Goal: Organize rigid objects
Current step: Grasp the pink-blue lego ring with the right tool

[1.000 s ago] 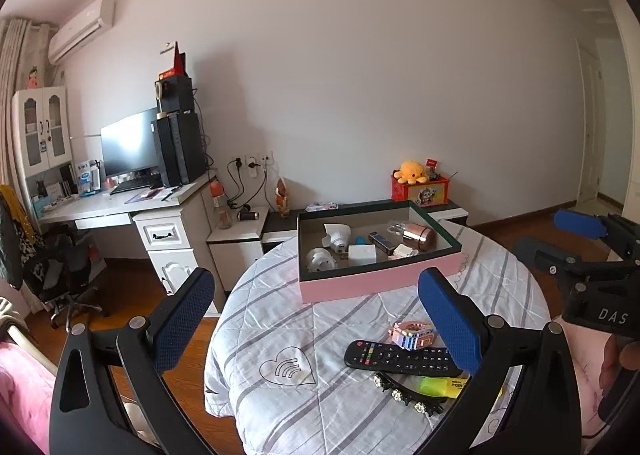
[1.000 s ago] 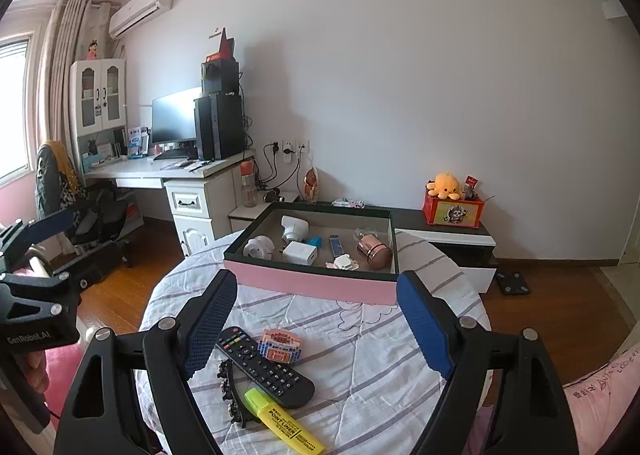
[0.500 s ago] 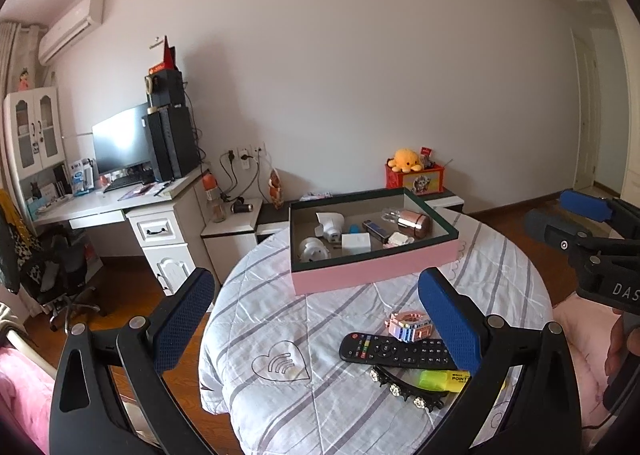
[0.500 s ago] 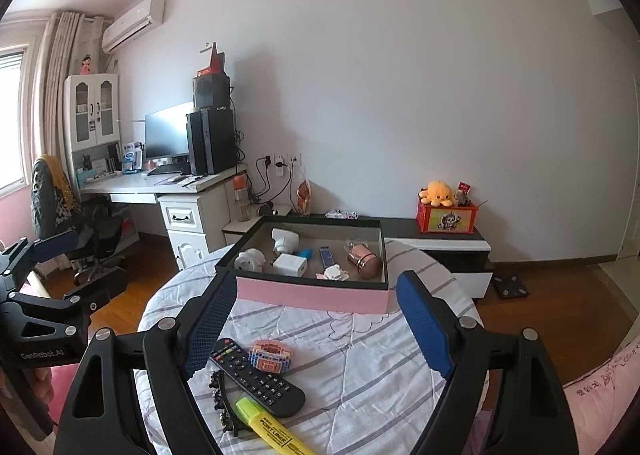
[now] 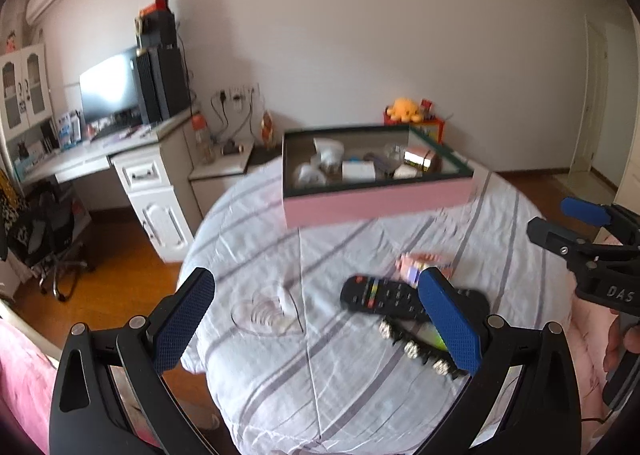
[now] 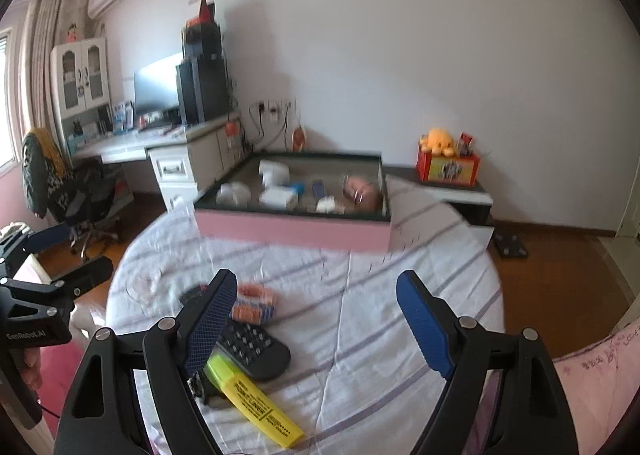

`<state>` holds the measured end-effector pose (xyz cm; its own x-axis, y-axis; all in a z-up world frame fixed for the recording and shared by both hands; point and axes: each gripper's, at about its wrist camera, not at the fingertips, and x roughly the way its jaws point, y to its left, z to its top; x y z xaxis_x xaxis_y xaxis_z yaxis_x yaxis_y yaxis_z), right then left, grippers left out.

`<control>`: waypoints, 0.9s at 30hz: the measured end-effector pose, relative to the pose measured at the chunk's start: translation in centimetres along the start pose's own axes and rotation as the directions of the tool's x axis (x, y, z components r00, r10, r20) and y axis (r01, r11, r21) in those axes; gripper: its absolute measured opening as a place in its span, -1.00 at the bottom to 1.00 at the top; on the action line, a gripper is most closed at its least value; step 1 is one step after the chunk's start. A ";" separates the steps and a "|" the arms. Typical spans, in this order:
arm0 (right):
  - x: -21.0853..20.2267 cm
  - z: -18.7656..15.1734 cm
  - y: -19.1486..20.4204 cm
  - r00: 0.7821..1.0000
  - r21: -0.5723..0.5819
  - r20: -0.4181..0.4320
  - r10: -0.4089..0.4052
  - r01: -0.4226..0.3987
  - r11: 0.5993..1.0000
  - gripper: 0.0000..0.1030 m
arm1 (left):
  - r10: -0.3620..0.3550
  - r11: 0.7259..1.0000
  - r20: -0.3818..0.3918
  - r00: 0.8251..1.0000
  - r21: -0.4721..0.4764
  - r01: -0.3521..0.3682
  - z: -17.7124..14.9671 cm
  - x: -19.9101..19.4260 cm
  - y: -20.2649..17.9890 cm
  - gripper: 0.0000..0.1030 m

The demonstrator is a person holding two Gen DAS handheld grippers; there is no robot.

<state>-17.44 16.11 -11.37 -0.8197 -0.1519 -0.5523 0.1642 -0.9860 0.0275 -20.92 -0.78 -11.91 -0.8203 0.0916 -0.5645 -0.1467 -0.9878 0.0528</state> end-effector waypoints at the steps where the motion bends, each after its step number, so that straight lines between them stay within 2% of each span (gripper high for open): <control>1: 0.8 -0.3 0.2 1.000 -0.002 -0.024 0.006 -0.006 1.000 0.62 | -0.001 1.000 -0.011 1.000 0.001 0.001 -0.2 0.4 0.0 1.00; 8: 5.5 -1.4 2.1 0.986 0.008 -0.134 0.101 -0.101 0.995 0.62 | 0.004 1.000 -0.068 0.998 0.012 -0.004 -1.3 2.7 0.4 0.99; 14: 9.4 -1.6 3.5 0.960 0.038 -0.215 0.181 -0.177 0.983 0.62 | 0.026 1.000 -0.106 0.994 0.017 -0.025 -2.1 4.2 1.1 1.00; 17: 10.6 -1.8 3.8 0.949 0.044 -0.246 0.196 -0.191 0.981 0.60 | 0.019 1.000 -0.114 0.993 0.017 -0.017 -2.4 4.4 1.1 1.00; 18: 10.7 -1.8 3.7 0.949 0.044 -0.244 0.201 -0.196 0.980 0.55 | 0.015 1.000 -0.117 0.993 0.018 -0.013 -2.5 4.4 1.1 0.99; 20: 11.1 -1.9 3.5 0.942 0.053 -0.255 0.220 -0.214 0.975 0.07 | 0.003 1.000 -0.122 0.993 0.018 -0.001 -2.6 4.5 0.7 0.99; 23: 10.9 -2.1 2.9 0.940 0.057 -0.253 0.231 -0.224 0.973 0.07 | -0.025 0.999 -0.131 0.991 0.024 0.028 -2.9 4.6 -0.4 0.99; 27: 10.1 -2.2 1.7 0.957 0.027 -0.244 0.155 -0.153 0.988 0.07 | -0.062 0.996 -0.149 0.987 0.047 0.070 -3.5 4.7 -2.7 1.00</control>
<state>-24.26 13.03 -18.74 -0.6251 -0.2820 -0.7278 0.2729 -0.9526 0.1347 -22.47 1.89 -17.59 -0.7184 0.1328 -0.6828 -0.2290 -0.9720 0.0518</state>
